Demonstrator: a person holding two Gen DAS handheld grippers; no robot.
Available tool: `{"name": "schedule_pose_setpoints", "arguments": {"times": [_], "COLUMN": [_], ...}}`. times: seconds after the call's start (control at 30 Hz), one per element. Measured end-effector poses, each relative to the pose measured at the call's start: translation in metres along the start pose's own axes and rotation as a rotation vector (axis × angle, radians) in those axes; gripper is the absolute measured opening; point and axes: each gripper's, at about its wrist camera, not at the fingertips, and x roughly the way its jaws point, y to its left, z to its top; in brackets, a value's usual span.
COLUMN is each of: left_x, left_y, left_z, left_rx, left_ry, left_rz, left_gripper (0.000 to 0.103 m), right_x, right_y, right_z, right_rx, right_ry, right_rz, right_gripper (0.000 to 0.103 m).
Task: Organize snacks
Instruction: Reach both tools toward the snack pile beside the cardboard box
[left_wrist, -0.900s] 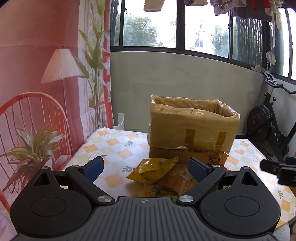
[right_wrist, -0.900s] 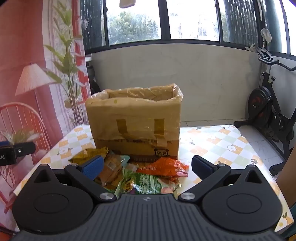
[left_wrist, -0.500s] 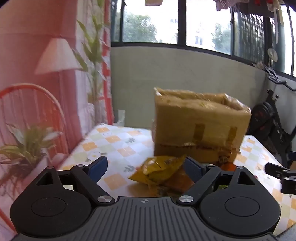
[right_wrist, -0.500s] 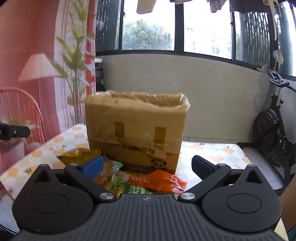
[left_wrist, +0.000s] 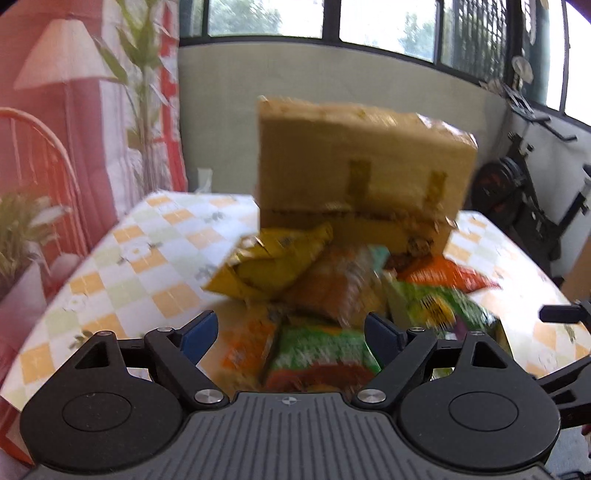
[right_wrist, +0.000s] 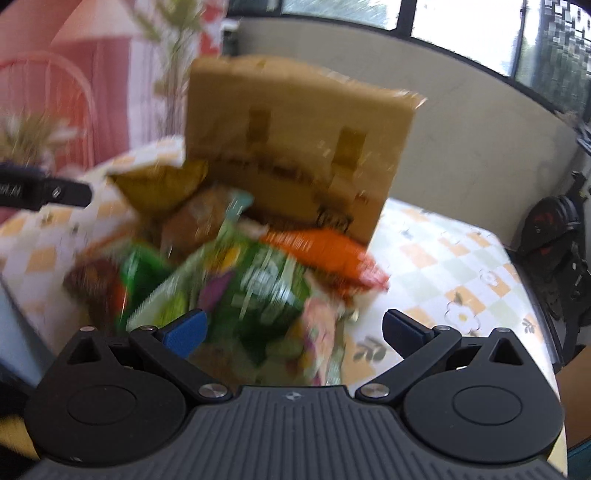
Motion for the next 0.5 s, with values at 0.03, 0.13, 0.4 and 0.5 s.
{"name": "schedule_pose_setpoints", "arguments": {"times": [0.03, 0.13, 0.4, 0.5], "left_x": [0.003, 0.004, 0.006, 0.01], "left_y": [-0.004, -0.006, -0.006, -0.008], "left_z": [-0.001, -0.002, -0.004, -0.005], "left_rx": [0.004, -0.012, -0.066, -0.068], "left_ry": [0.0, 0.003, 0.037, 0.05], "left_rz": [-0.002, -0.015, -0.012, -0.02], "left_gripper": [0.088, 0.088, 0.088, 0.088], "right_x": [0.003, 0.018, 0.048, 0.053], "right_y": [0.003, 0.015, 0.023, 0.026], "right_z": [-0.003, -0.009, -0.005, -0.006], "right_rx": [-0.032, -0.128, -0.255, -0.289], "right_ry": [0.017, 0.039, -0.017, -0.027], "right_rz": [0.004, -0.012, 0.021, 0.052], "right_gripper": [0.103, 0.103, 0.103, 0.103]}}
